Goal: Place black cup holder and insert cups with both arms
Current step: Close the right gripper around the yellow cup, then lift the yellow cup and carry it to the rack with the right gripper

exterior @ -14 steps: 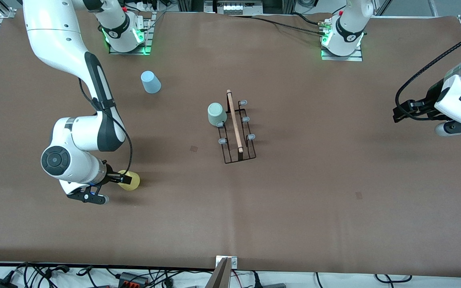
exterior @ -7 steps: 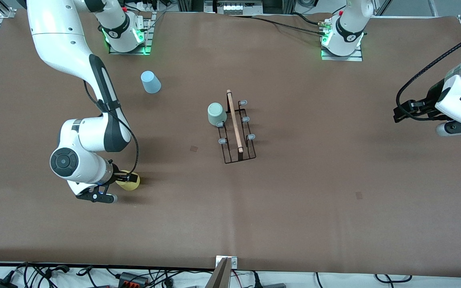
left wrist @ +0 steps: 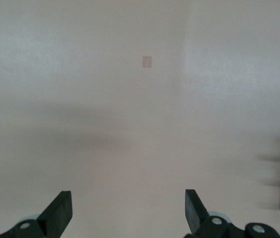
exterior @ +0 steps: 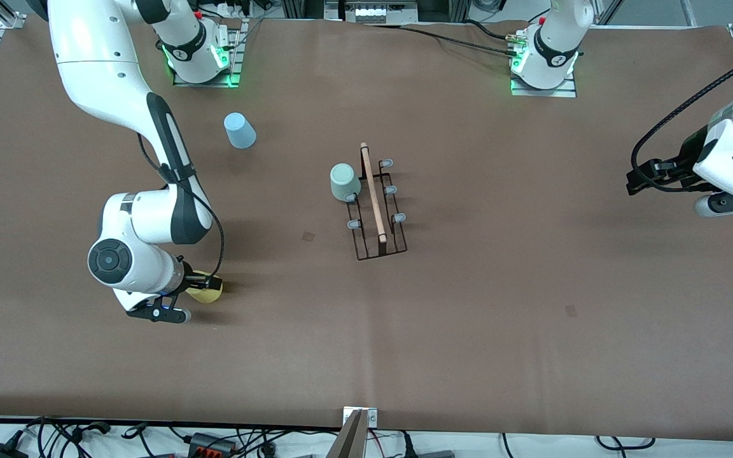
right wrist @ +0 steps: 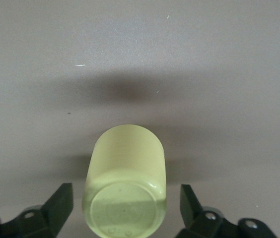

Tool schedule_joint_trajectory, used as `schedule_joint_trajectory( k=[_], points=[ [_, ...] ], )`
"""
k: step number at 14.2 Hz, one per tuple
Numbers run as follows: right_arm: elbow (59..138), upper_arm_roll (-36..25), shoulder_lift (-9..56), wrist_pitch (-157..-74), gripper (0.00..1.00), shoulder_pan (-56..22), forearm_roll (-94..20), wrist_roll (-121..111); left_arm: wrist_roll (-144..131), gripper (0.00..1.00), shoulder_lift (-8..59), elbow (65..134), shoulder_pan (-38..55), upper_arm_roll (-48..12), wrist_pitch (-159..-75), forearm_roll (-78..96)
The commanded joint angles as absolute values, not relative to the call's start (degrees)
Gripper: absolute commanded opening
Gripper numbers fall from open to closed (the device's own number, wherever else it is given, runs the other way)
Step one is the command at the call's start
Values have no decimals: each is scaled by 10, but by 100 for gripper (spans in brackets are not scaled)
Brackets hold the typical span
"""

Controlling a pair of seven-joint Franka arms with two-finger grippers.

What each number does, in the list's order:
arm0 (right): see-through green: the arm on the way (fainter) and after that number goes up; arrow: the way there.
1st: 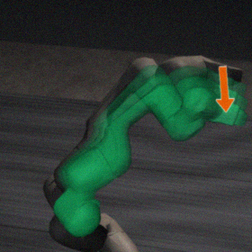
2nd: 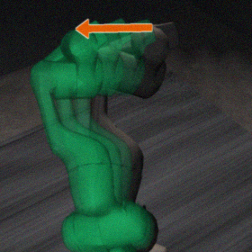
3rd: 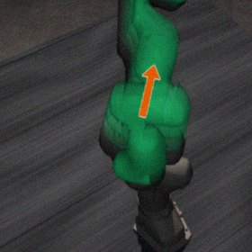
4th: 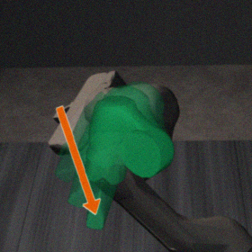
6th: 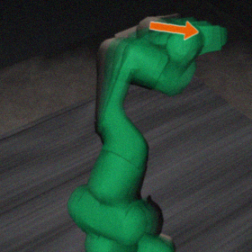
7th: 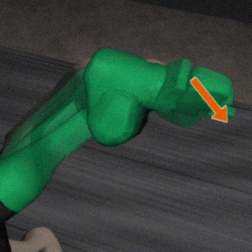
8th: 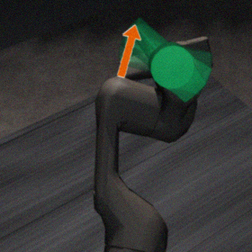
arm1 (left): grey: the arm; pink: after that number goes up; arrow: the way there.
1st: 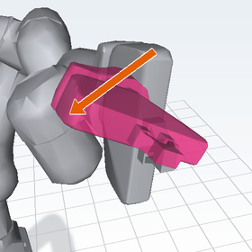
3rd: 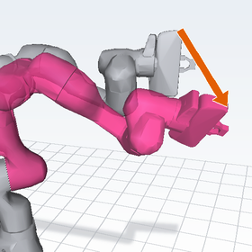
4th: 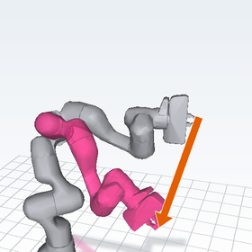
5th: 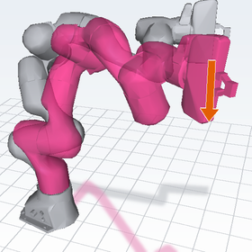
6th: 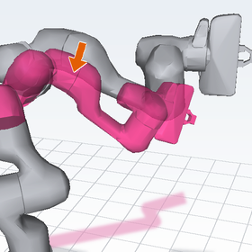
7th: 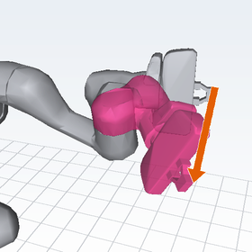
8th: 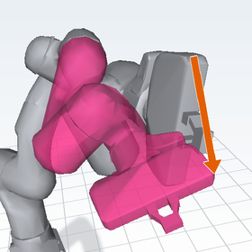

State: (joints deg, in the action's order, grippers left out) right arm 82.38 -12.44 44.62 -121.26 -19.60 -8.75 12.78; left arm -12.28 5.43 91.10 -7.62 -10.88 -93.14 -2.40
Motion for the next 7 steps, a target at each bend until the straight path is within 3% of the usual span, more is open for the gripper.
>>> schedule_joint_trajectory(
  k=[1,2,4,7],
  points=[
    [810,-119,455,-1218,71,-191,-97,117,-123,100,41,920,-79,-107,-931,-12],
    [810,-119,455,-1219,53,-190,-98,120,-123,100,41,920,-79,-107,-931,-12],
    [810,-119,453,-1216,33,-191,-97,121,-123,100,41,920,-80,-107,-930,-12],
    [808,-118,426,-1203,27,-203,-97,119,-123,100,41,920,-79,-107,-930,-12]
  ],
)
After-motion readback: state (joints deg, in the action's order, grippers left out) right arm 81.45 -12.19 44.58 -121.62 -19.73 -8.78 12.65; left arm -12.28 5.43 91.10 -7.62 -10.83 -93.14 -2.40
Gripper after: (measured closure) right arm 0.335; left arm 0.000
